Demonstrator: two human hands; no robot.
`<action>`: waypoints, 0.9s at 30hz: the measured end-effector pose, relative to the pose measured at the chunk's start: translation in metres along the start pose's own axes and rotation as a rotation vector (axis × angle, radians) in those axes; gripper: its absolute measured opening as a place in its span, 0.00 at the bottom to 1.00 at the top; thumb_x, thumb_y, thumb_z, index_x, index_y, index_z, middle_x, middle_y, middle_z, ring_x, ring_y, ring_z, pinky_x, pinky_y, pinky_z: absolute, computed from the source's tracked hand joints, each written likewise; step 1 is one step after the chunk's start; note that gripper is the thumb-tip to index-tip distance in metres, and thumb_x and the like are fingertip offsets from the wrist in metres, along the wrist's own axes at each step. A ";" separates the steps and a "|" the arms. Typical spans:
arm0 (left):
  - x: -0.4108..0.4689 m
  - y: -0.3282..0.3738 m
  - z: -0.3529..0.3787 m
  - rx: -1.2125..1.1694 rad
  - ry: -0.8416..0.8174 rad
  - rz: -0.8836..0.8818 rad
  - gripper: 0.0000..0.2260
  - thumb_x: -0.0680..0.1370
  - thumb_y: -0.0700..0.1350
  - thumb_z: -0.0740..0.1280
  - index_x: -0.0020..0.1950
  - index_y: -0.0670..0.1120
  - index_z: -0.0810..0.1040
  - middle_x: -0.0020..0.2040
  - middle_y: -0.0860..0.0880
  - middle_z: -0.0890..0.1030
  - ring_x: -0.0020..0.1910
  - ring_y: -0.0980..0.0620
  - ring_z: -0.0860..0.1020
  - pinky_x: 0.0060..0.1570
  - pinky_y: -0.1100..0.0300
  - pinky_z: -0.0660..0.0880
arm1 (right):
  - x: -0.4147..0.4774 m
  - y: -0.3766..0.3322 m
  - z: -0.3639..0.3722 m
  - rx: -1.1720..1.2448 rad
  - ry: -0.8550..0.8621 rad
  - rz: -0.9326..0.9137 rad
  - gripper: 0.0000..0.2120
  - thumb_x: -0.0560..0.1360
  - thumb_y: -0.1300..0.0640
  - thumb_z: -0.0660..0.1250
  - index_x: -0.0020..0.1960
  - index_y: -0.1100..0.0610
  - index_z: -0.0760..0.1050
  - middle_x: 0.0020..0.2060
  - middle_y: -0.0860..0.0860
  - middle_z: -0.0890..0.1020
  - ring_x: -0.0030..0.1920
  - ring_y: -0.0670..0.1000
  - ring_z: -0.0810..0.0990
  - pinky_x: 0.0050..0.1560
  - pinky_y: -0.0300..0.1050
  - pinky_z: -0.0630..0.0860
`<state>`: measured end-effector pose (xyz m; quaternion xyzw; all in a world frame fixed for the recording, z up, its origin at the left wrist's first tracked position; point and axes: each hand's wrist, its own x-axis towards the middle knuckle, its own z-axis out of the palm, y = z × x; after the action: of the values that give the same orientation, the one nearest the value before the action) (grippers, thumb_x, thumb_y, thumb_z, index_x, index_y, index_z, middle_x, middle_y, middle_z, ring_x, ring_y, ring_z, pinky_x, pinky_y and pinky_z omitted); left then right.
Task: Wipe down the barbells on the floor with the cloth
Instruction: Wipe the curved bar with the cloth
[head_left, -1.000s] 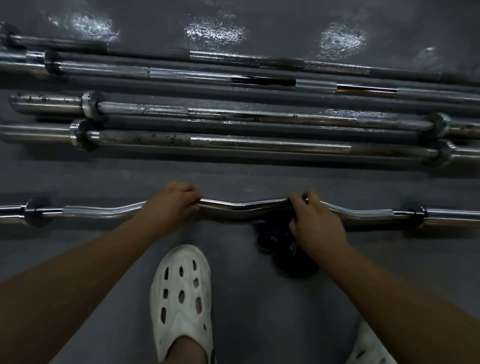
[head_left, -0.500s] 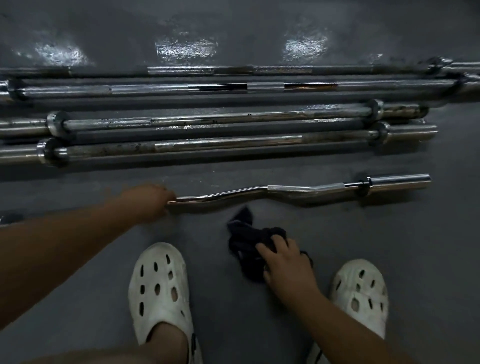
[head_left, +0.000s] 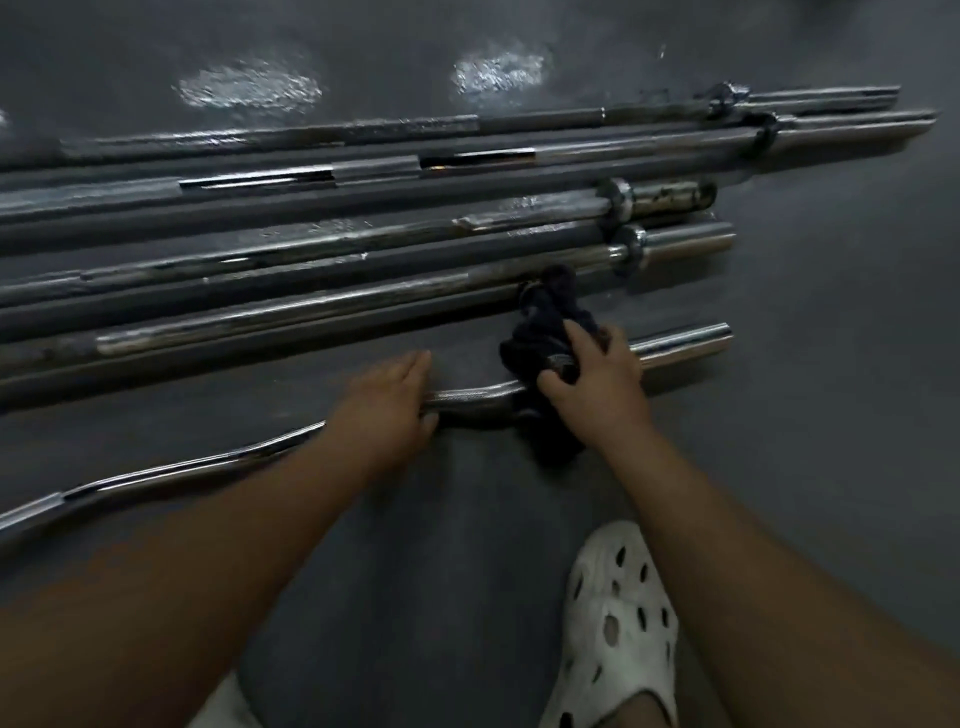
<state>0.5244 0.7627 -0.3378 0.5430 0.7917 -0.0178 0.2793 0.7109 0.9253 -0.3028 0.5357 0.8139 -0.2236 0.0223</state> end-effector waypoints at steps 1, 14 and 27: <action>-0.002 0.004 0.019 0.016 0.026 -0.026 0.37 0.77 0.59 0.62 0.80 0.46 0.50 0.80 0.46 0.53 0.78 0.47 0.55 0.75 0.52 0.53 | 0.000 0.003 0.014 -0.028 -0.009 0.002 0.34 0.74 0.45 0.68 0.78 0.44 0.62 0.77 0.55 0.57 0.76 0.60 0.55 0.73 0.55 0.62; -0.016 0.007 0.055 -0.026 0.144 -0.035 0.44 0.66 0.65 0.53 0.80 0.49 0.53 0.80 0.49 0.53 0.78 0.49 0.53 0.73 0.52 0.45 | -0.017 0.016 0.054 0.044 0.269 0.033 0.27 0.69 0.58 0.65 0.68 0.49 0.74 0.72 0.56 0.68 0.70 0.61 0.65 0.67 0.58 0.71; -0.023 0.023 0.034 0.023 -0.006 -0.080 0.46 0.72 0.60 0.65 0.80 0.48 0.41 0.80 0.47 0.40 0.79 0.49 0.42 0.76 0.49 0.43 | -0.061 -0.013 0.060 0.064 0.040 0.077 0.34 0.73 0.62 0.64 0.76 0.42 0.63 0.78 0.56 0.54 0.71 0.62 0.63 0.65 0.55 0.70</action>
<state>0.5644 0.7412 -0.3497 0.5142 0.8115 -0.0398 0.2747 0.7133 0.8451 -0.3350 0.5715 0.7854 -0.2379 -0.0026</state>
